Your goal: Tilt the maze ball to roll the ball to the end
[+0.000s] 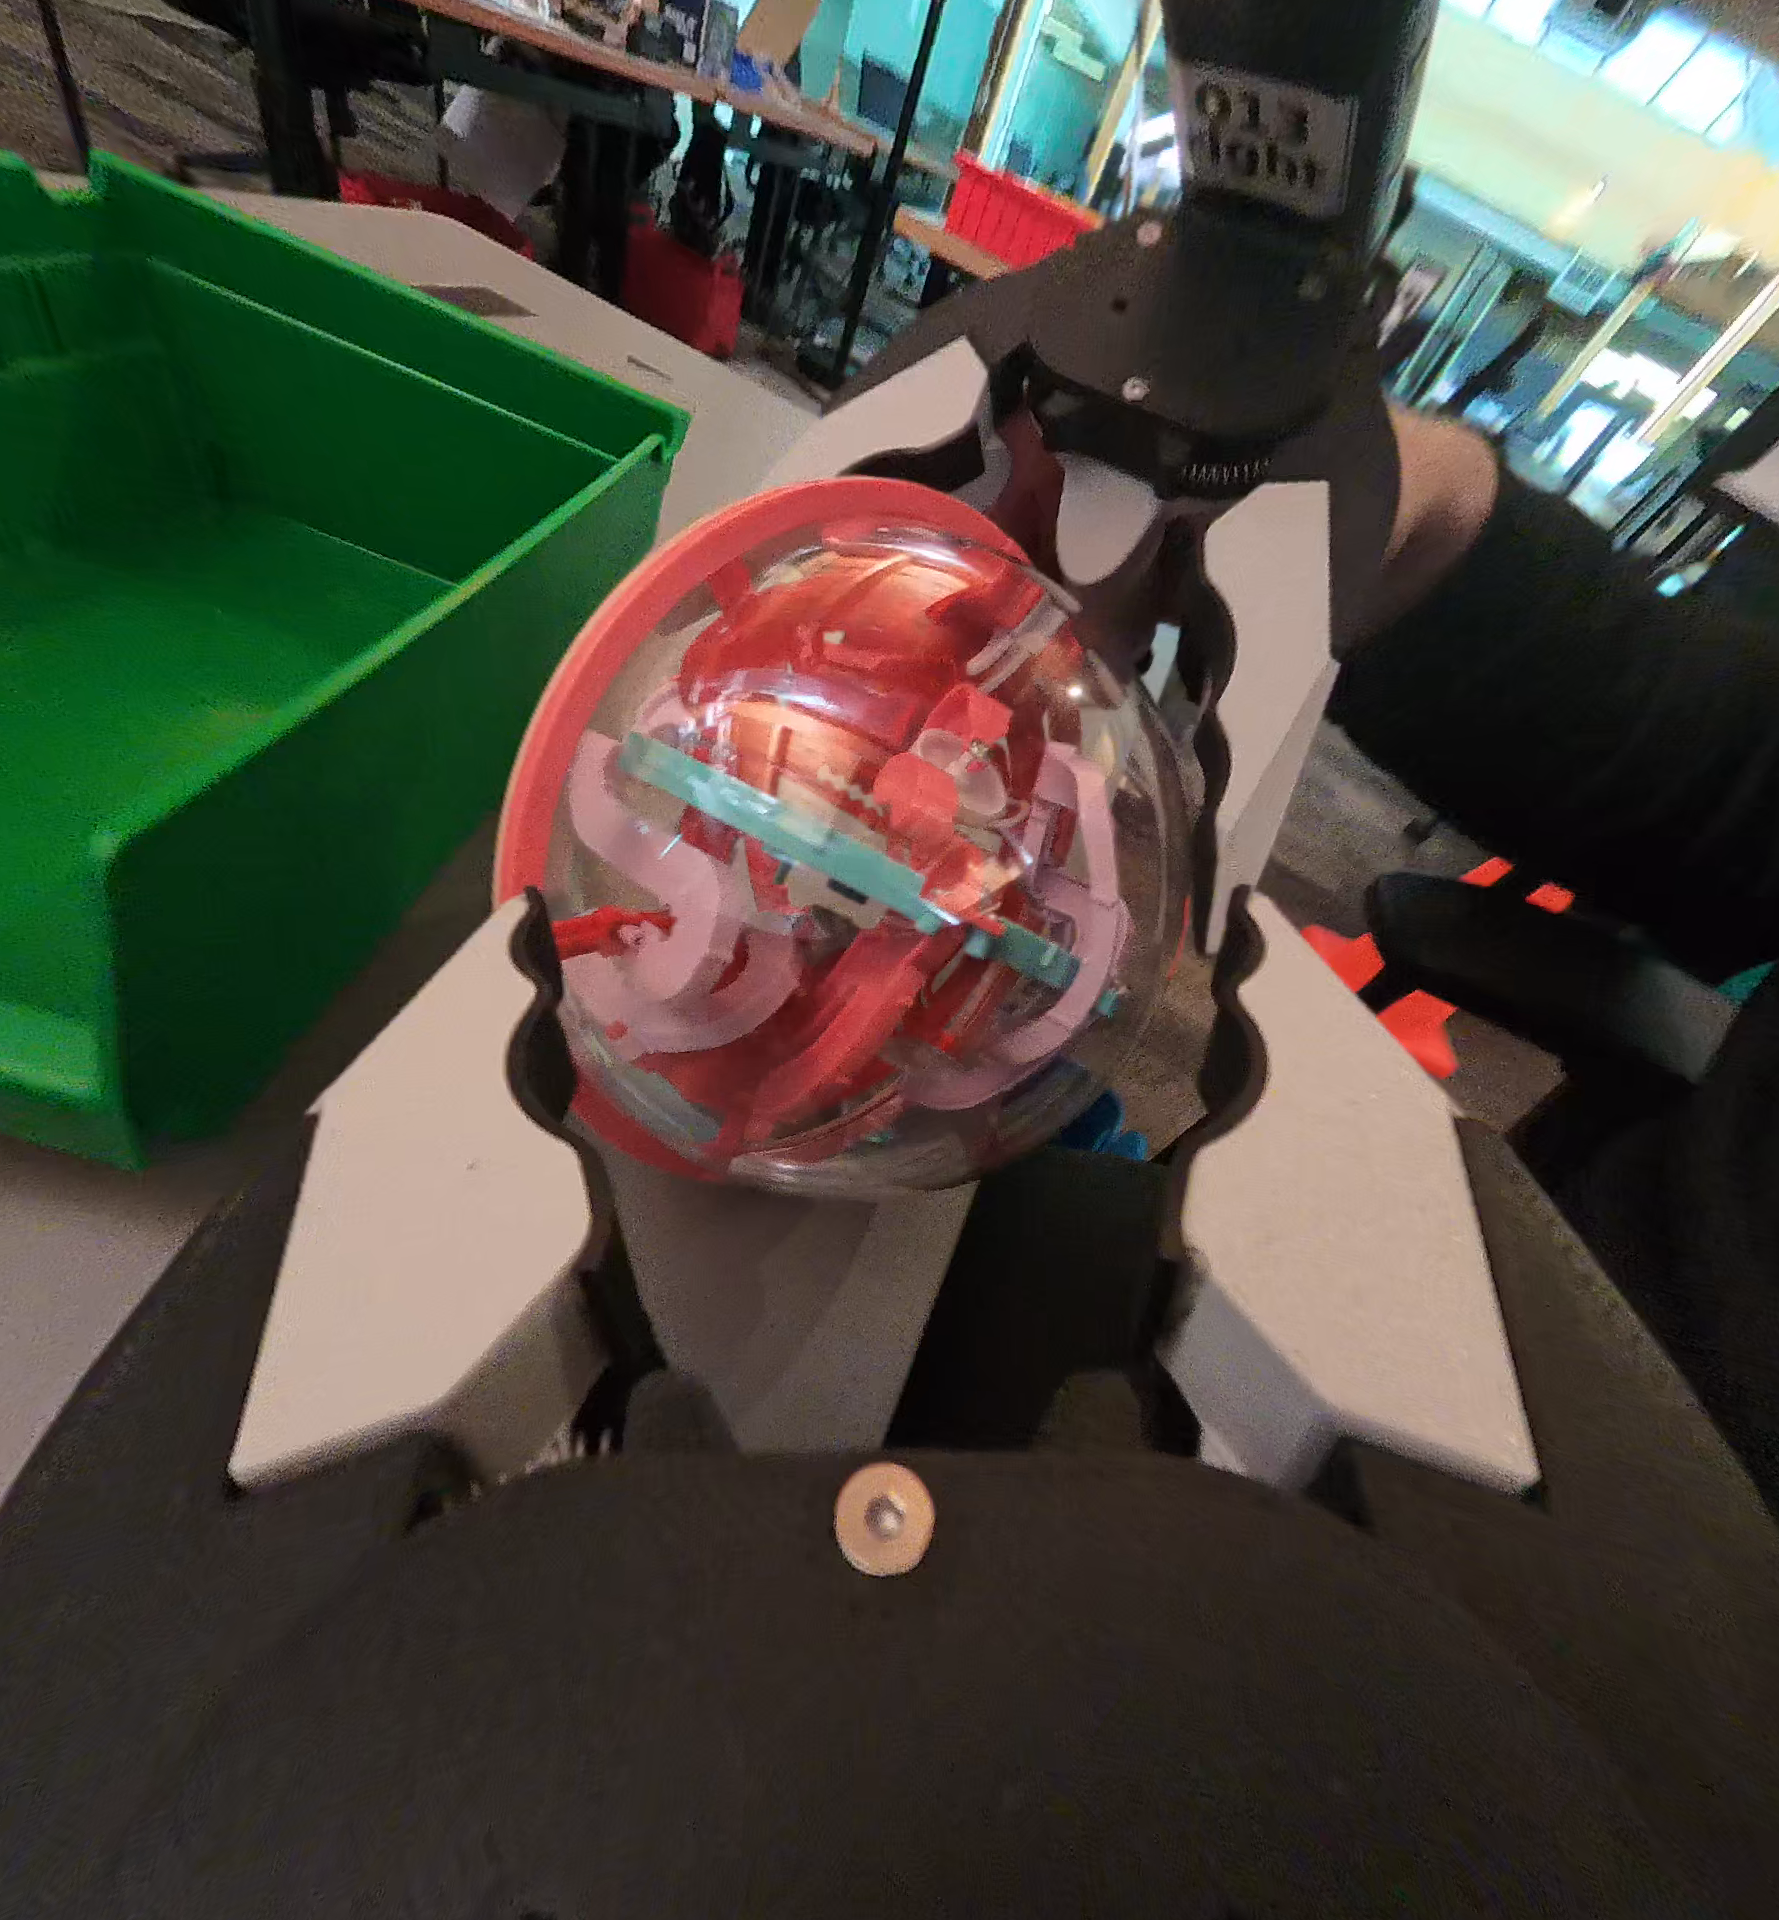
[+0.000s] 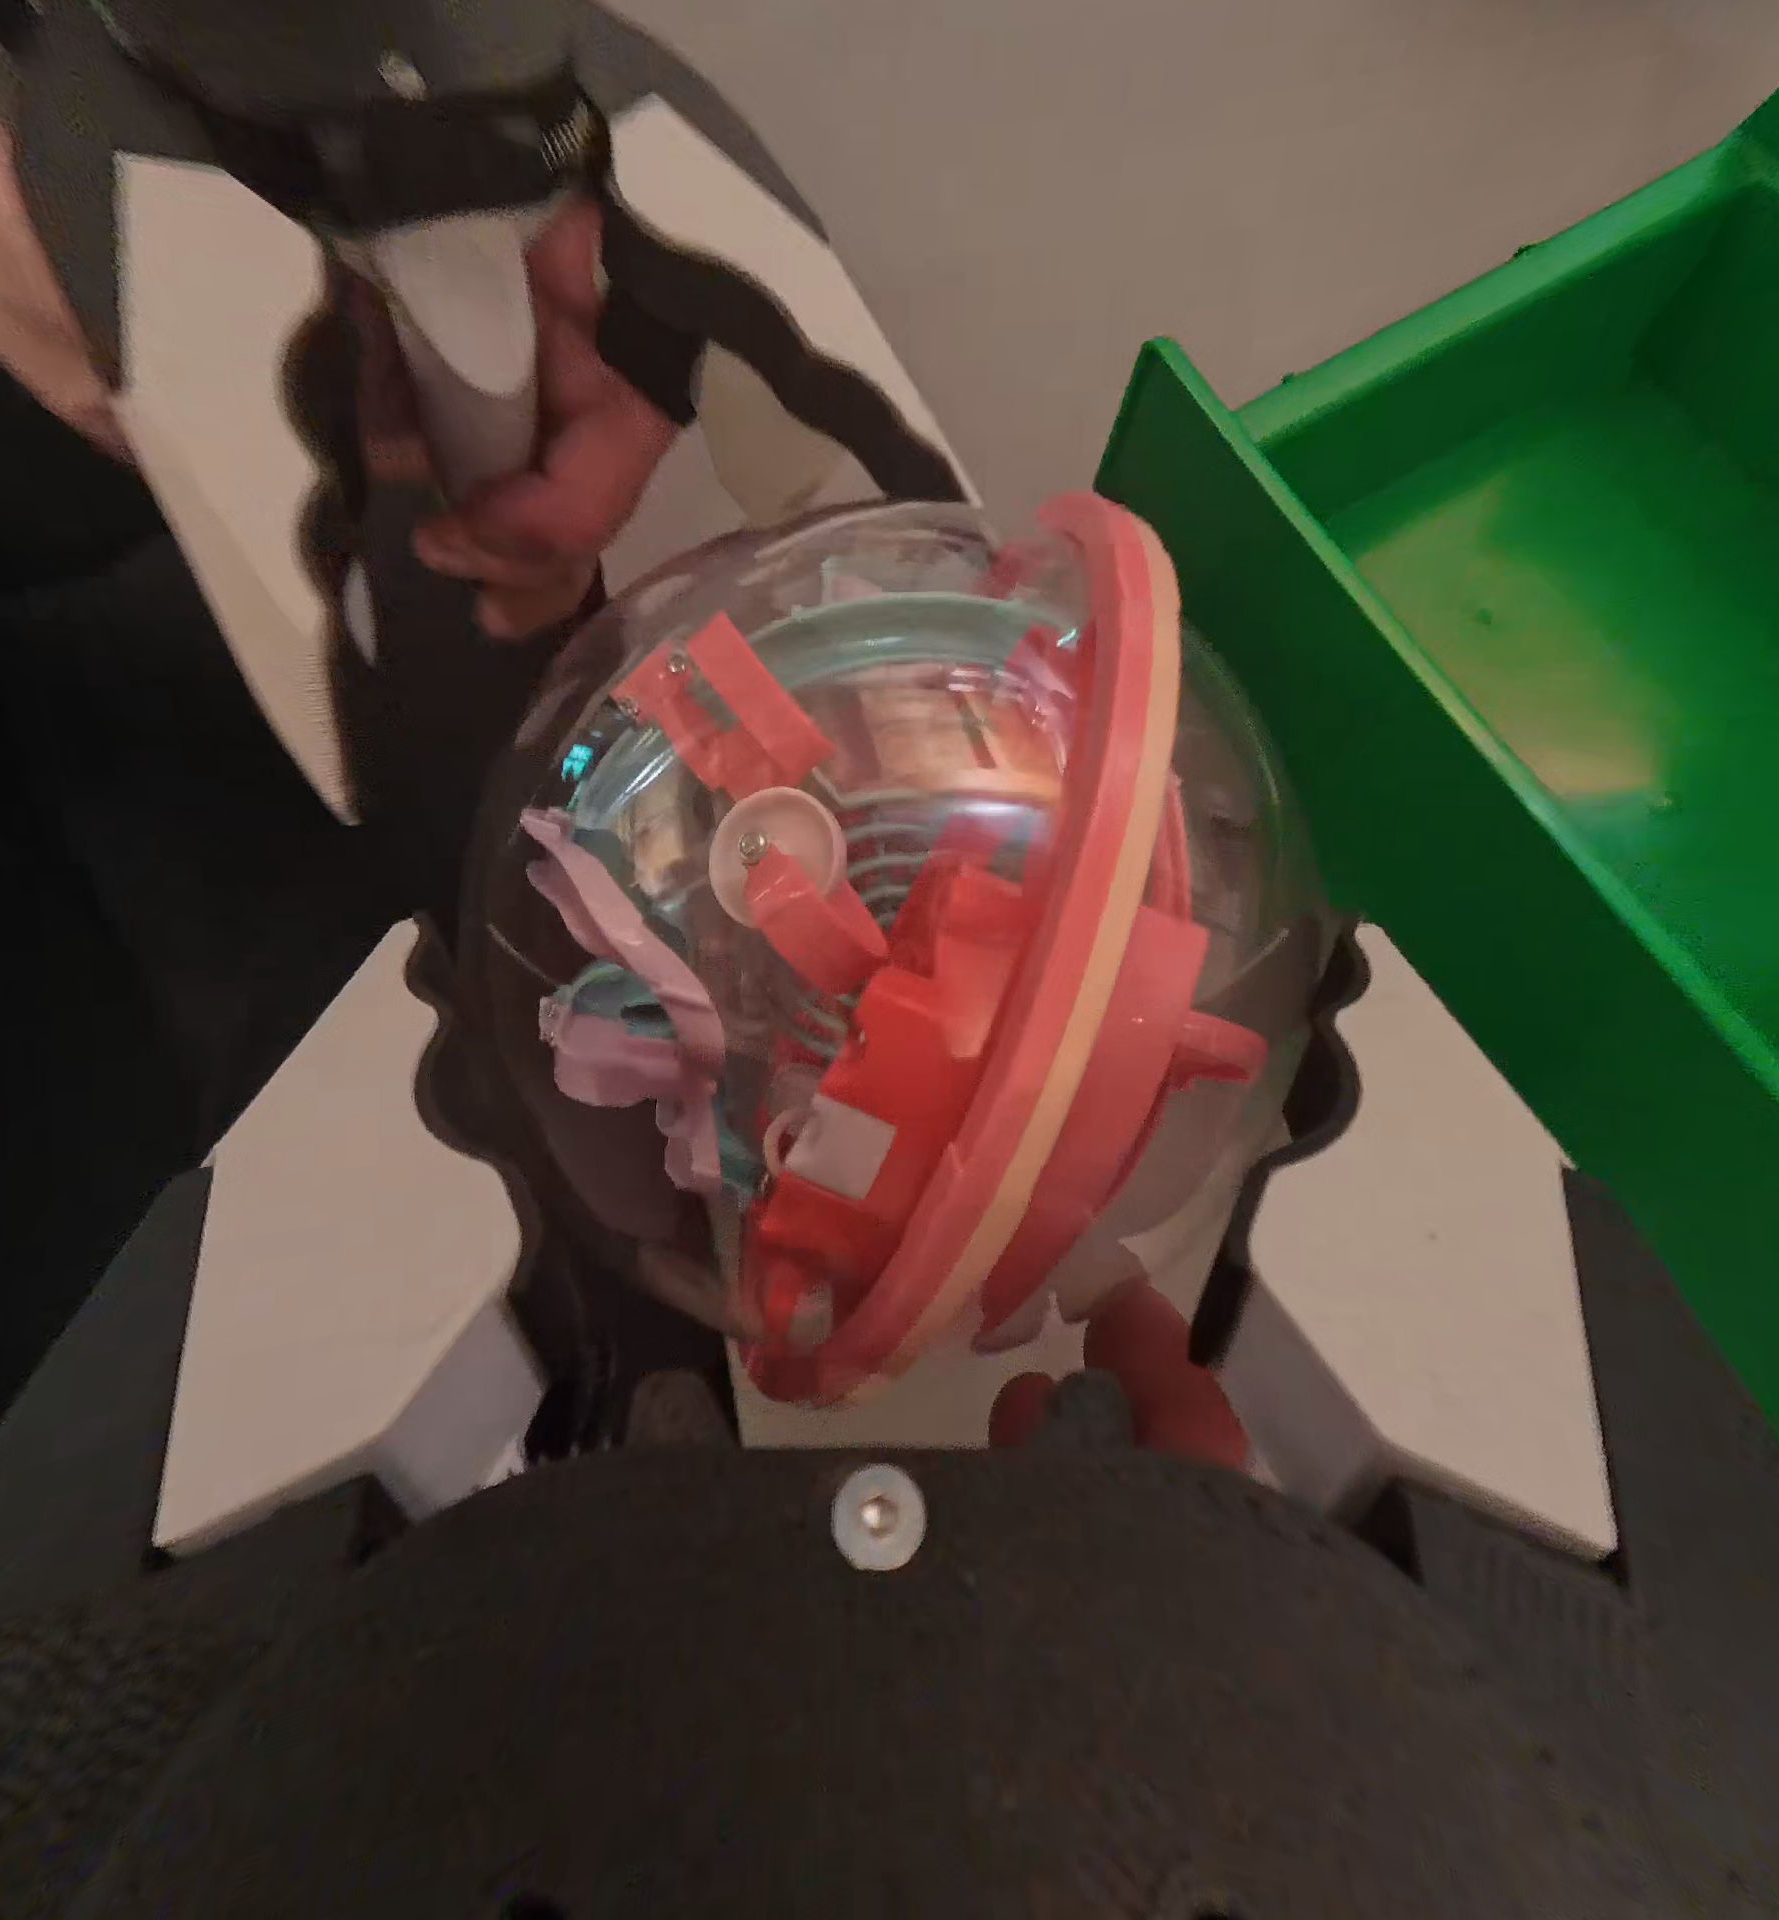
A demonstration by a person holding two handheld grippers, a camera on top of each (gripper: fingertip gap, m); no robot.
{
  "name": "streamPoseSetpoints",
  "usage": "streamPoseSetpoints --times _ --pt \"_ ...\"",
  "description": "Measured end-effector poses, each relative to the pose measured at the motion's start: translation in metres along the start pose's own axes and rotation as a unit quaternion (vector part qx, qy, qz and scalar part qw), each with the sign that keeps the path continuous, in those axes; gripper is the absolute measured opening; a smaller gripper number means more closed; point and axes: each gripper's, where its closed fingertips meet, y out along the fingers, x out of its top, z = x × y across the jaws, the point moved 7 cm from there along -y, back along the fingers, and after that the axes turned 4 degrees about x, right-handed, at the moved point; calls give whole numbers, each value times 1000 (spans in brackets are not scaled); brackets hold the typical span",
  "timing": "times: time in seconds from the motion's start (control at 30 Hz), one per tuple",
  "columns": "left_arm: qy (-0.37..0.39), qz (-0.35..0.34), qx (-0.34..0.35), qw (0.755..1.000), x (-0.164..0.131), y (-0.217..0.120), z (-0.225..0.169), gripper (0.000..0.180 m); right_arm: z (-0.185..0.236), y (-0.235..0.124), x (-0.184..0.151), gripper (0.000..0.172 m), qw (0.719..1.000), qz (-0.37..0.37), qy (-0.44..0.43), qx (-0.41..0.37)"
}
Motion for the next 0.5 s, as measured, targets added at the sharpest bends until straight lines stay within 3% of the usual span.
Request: streamPoseSetpoints --times 0.1,0.2,0.5 --pt "47 5 16 999 13 -3 1 125 -4 4 4 156 998 47 -31 -23" --pt "37 39 38 998 10 -2 14 121 -5 7 9 151 998 54 -35 -10" --pt "-70 -16 -14 997 -6 4 22 123 -7 -1 14 148 998 51 -3 21"
